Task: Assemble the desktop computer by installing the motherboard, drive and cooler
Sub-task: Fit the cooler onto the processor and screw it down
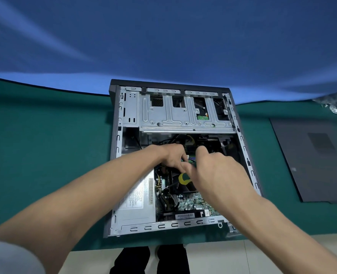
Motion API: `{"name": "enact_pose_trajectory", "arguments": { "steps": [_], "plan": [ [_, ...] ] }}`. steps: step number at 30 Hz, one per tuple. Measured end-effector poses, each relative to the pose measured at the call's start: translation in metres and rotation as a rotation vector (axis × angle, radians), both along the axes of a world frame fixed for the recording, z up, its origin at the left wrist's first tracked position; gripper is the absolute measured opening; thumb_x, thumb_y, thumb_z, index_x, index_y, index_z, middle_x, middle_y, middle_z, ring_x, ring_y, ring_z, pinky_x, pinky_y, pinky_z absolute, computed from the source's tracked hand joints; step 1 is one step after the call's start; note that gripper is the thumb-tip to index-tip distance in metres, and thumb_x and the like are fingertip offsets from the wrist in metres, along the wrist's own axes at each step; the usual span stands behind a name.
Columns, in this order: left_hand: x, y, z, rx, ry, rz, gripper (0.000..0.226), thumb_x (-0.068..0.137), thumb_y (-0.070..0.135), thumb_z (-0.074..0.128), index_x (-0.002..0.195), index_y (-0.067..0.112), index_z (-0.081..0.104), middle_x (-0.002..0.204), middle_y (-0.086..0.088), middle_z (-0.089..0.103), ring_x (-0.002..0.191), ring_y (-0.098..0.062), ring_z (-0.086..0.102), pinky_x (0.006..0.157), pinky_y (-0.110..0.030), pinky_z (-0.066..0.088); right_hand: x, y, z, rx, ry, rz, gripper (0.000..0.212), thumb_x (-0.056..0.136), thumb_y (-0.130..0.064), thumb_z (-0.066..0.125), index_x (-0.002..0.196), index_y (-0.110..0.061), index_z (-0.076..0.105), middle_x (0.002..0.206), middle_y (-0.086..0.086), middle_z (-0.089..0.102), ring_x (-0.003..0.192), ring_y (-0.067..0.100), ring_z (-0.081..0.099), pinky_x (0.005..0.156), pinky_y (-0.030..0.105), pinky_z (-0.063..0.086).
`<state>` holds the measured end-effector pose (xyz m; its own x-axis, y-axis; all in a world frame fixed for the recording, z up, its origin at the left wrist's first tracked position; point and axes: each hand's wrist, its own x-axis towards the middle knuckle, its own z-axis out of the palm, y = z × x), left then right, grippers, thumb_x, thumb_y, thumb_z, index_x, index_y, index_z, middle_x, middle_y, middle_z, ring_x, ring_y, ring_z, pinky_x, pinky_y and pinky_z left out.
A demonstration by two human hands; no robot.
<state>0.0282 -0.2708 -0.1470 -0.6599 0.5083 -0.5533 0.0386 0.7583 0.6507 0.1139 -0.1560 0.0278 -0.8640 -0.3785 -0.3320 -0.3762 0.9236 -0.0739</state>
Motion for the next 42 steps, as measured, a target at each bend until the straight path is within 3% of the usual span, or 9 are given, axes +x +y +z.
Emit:
{"name": "enact_pose_trajectory", "arguments": {
  "steps": [11, 16, 28, 32, 34, 35, 36, 41, 42],
  "plan": [
    [0.004, 0.004, 0.009, -0.014, -0.005, 0.045, 0.042, 0.079, 0.027, 0.069, 0.100, -0.007, 0.059, 0.102, -0.017, 0.063, 0.097, -0.032, 0.057, 0.063, -0.031, 0.038, 0.000, 0.002, -0.002, -0.018, -0.046, 0.005, 0.029, 0.093, -0.042, 0.046, 0.101, -0.019, 0.031, 0.091, 0.001, 0.046, 0.069, 0.026, 0.040, 0.056, 0.033, 0.028],
    [0.005, 0.003, 0.010, -0.030, -0.016, 0.066, 0.028, 0.078, 0.017, 0.068, 0.093, -0.005, 0.063, 0.070, -0.003, 0.061, 0.064, -0.029, 0.051, 0.045, -0.015, 0.033, -0.003, 0.003, -0.003, 0.058, 0.070, 0.023, 0.031, 0.099, -0.046, 0.032, 0.090, -0.016, 0.032, 0.100, 0.005, 0.061, 0.084, 0.030, 0.055, 0.059, 0.032, 0.026],
    [0.007, 0.002, 0.010, 0.003, 0.010, 0.064, 0.020, 0.079, 0.016, 0.066, 0.079, 0.000, 0.054, 0.091, -0.013, 0.061, 0.076, -0.025, 0.055, 0.046, -0.021, 0.038, 0.002, -0.005, -0.001, -0.044, -0.092, -0.004, 0.024, 0.092, -0.037, 0.047, 0.105, -0.017, 0.041, 0.087, 0.003, 0.046, 0.074, 0.025, 0.042, 0.059, 0.032, 0.029],
    [0.006, 0.002, 0.013, -0.017, -0.004, 0.045, 0.035, 0.076, 0.012, 0.068, 0.094, -0.015, 0.054, 0.081, -0.012, 0.062, 0.069, -0.023, 0.054, 0.070, -0.042, 0.045, -0.001, -0.006, -0.001, -0.002, -0.040, -0.005, 0.033, 0.099, -0.041, 0.039, 0.103, -0.011, 0.052, 0.098, 0.009, 0.061, 0.083, 0.029, 0.054, 0.062, 0.029, 0.032],
    [0.005, 0.003, 0.011, -0.022, 0.021, 0.029, 0.027, 0.077, 0.016, 0.068, 0.084, -0.007, 0.055, 0.079, -0.001, 0.060, 0.094, -0.012, 0.041, 0.053, -0.031, 0.040, -0.002, -0.005, -0.001, -0.024, -0.103, -0.060, 0.028, 0.096, -0.039, 0.043, 0.106, -0.013, 0.048, 0.095, 0.008, 0.055, 0.081, 0.027, 0.049, 0.064, 0.029, 0.033],
    [0.005, 0.002, 0.009, -0.023, 0.038, 0.029, 0.021, 0.079, 0.018, 0.067, 0.079, 0.001, 0.055, 0.077, 0.005, 0.059, 0.060, -0.009, 0.015, 0.042, -0.025, 0.035, -0.002, -0.005, 0.000, -0.041, -0.156, -0.083, 0.025, 0.094, -0.036, 0.047, 0.107, -0.015, 0.042, 0.094, 0.006, 0.050, 0.080, 0.026, 0.046, 0.065, 0.030, 0.032],
    [0.004, 0.003, 0.008, -0.018, 0.043, 0.033, 0.019, 0.080, 0.020, 0.066, 0.077, 0.005, 0.054, 0.079, 0.009, 0.058, 0.075, -0.020, 0.054, 0.040, -0.023, 0.032, -0.001, -0.005, 0.001, -0.053, -0.192, -0.100, 0.024, 0.092, -0.032, 0.050, 0.105, -0.016, 0.038, 0.095, 0.004, 0.047, 0.080, 0.025, 0.044, 0.066, 0.030, 0.031],
    [0.001, 0.003, 0.005, -0.003, 0.008, 0.017, 0.021, 0.076, 0.013, 0.070, 0.080, -0.003, 0.056, 0.068, 0.002, 0.060, 0.078, 0.000, 0.019, 0.045, -0.023, 0.031, -0.003, -0.005, -0.002, -0.028, -0.060, -0.135, 0.025, 0.097, -0.034, 0.045, 0.108, -0.011, 0.045, 0.102, 0.009, 0.058, 0.094, 0.030, 0.055, 0.066, 0.029, 0.031],
    [0.002, 0.003, 0.006, -0.005, -0.002, 0.016, 0.022, 0.076, 0.015, 0.070, 0.081, -0.003, 0.058, 0.070, 0.002, 0.061, 0.062, -0.016, 0.054, 0.047, -0.018, 0.032, -0.003, -0.004, -0.002, -0.044, -0.087, -0.147, 0.026, 0.097, -0.036, 0.046, 0.109, -0.013, 0.044, 0.101, 0.009, 0.056, 0.091, 0.031, 0.054, 0.066, 0.030, 0.031]
  ]
}}
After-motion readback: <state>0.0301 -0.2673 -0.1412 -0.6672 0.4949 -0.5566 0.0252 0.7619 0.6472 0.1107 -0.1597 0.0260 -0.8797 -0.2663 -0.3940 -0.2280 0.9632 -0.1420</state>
